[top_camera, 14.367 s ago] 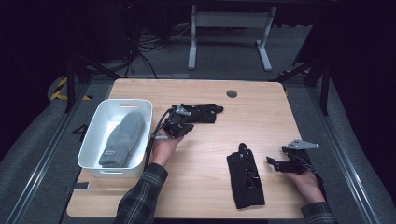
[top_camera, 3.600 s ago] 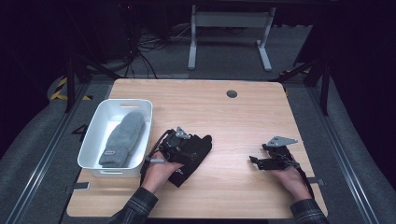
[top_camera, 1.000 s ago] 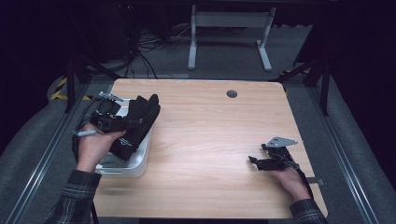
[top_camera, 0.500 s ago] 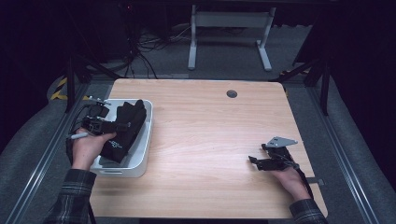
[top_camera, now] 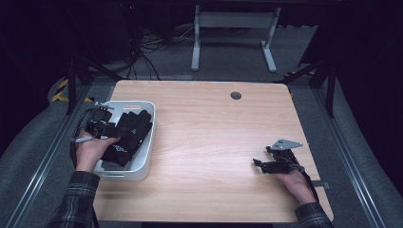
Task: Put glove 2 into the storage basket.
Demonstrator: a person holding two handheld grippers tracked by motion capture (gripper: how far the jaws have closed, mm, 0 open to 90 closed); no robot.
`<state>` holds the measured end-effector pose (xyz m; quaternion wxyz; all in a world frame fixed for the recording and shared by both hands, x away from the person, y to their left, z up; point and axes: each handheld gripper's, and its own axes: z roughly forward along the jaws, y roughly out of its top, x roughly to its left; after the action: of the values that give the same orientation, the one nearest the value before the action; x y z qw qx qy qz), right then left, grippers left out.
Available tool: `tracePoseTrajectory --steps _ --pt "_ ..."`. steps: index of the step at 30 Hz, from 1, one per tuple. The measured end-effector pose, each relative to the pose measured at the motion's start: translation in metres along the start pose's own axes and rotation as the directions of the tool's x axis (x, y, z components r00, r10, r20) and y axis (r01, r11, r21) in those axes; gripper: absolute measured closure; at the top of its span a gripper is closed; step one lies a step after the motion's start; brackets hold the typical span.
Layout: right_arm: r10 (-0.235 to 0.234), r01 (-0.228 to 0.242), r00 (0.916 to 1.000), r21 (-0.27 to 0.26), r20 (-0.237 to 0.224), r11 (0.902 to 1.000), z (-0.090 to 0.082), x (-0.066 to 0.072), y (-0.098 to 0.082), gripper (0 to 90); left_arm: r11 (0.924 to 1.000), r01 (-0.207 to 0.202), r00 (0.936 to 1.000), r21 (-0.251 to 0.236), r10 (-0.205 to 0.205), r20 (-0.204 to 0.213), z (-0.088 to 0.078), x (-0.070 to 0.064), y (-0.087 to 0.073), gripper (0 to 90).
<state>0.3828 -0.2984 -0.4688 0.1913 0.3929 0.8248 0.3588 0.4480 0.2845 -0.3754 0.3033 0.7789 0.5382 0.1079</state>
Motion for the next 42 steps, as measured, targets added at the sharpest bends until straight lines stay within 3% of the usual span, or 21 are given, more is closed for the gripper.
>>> tracePoseTrajectory --steps 7,12,16,22,27,33,35,37,38,42 --pt "0.001 -0.001 1.0 0.0 0.0 1.0 0.0 0.0 0.0 21.4 0.998 -0.038 0.9993 -0.051 0.038 0.006 -0.017 -0.01 0.005 19.6" --pt "0.001 -0.001 1.0 0.0 -0.001 1.0 0.0 0.0 0.0 21.4 0.993 -0.069 0.996 -0.096 0.074 0.049 -0.026 -0.028 0.01 17.4" --pt "-0.001 0.001 1.0 0.0 0.0 1.0 0.0 0.0 0.0 21.4 0.9881 -0.11 0.9903 -0.108 0.118 0.074 -0.027 -0.045 0.012 16.9" --pt "0.001 -0.001 1.0 0.0 -0.001 1.0 0.0 0.0 0.0 21.4 0.9749 -0.164 0.9745 -0.151 0.184 0.129 -0.021 -0.079 0.013 16.9" --pt "-0.001 0.001 1.0 0.001 0.002 1.0 0.0 0.0 0.0 21.3 0.9635 -0.195 0.9505 -0.183 0.232 0.207 -0.009 -0.109 0.01 16.9" --pt "-0.001 0.001 1.0 0.001 0.002 1.0 0.0 0.0 0.0 21.2 0.9487 -0.24 0.9217 -0.206 0.289 0.259 0.01 -0.14 0.004 17.0" --pt "-0.001 0.001 1.0 0.001 0.002 1.0 0.0 0.0 0.0 21.1 0.9412 -0.256 0.9101 -0.221 0.311 0.273 0.017 -0.154 0.001 17.0" --pt "-0.001 0.001 1.0 0.001 0.001 1.0 0.0 0.0 0.0 21.1 0.9291 -0.288 0.8952 -0.232 0.347 0.279 0.024 -0.166 -0.004 17.0" --pt "-0.001 0.001 1.0 0.001 0.002 1.0 0.0 0.0 0.0 21.0 0.9269 -0.296 0.8872 -0.231 0.356 0.293 0.027 -0.171 -0.006 17.1" --pt "0.0 0.0 1.0 0.001 0.002 1.0 -0.001 0.0 0.0 21.0 0.919 -0.33 0.8657 -0.216 0.386 0.319 0.044 -0.189 -0.014 17.1"
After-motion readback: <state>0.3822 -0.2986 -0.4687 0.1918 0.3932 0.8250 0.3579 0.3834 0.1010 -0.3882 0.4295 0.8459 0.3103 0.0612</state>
